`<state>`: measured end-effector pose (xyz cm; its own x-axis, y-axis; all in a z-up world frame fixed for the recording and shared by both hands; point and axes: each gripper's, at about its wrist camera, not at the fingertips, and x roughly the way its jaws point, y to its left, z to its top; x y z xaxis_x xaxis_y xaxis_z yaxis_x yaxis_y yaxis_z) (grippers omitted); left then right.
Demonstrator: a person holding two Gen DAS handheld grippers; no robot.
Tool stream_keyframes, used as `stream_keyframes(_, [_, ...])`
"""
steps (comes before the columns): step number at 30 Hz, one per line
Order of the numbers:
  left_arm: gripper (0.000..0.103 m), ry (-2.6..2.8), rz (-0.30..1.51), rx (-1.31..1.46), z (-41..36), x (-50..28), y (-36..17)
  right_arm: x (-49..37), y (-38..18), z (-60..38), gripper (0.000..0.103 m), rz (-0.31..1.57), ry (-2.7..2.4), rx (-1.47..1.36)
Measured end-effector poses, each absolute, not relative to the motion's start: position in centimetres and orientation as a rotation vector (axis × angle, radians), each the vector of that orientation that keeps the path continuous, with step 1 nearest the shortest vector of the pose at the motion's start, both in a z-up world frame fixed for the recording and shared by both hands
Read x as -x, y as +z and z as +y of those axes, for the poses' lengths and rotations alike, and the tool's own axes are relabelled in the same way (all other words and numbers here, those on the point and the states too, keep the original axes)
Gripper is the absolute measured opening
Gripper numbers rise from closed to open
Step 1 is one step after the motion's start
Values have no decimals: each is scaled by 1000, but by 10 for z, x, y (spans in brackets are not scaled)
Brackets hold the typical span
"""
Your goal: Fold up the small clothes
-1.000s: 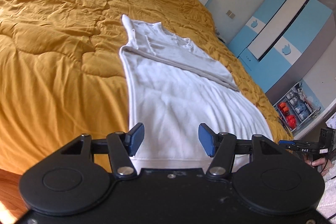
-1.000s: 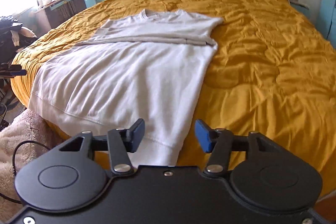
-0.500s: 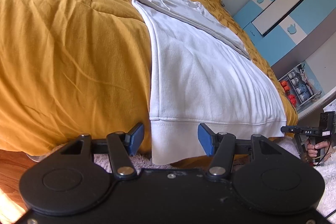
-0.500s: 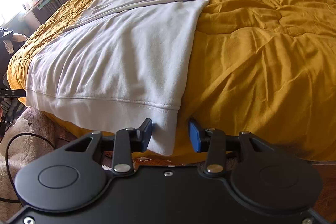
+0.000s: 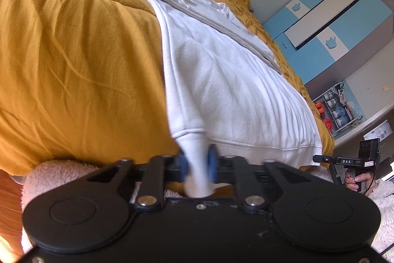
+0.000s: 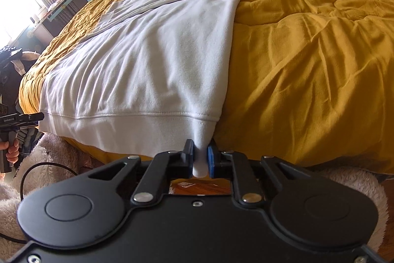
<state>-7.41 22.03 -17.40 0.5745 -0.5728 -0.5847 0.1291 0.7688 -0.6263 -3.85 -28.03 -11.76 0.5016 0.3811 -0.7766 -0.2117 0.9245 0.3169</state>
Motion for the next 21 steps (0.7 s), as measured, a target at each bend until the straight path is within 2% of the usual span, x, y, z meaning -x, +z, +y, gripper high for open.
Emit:
stream_keyframes(4, [1, -447, 864, 662, 227, 75, -176, 41, -113, -282, 10, 973, 375, -208])
stream_keyframes(10, [1, -566, 744, 781, 232, 80, -155, 42, -97, -291, 9, 917, 438, -344])
stream_keyframes(16, [1, -616, 603, 909, 235, 58, -140, 32, -73, -299, 9, 767, 452, -501])
stream_keyframes(21, [1, -595, 557, 961, 233, 17, -117, 6, -48, -307, 8, 642, 444, -580])
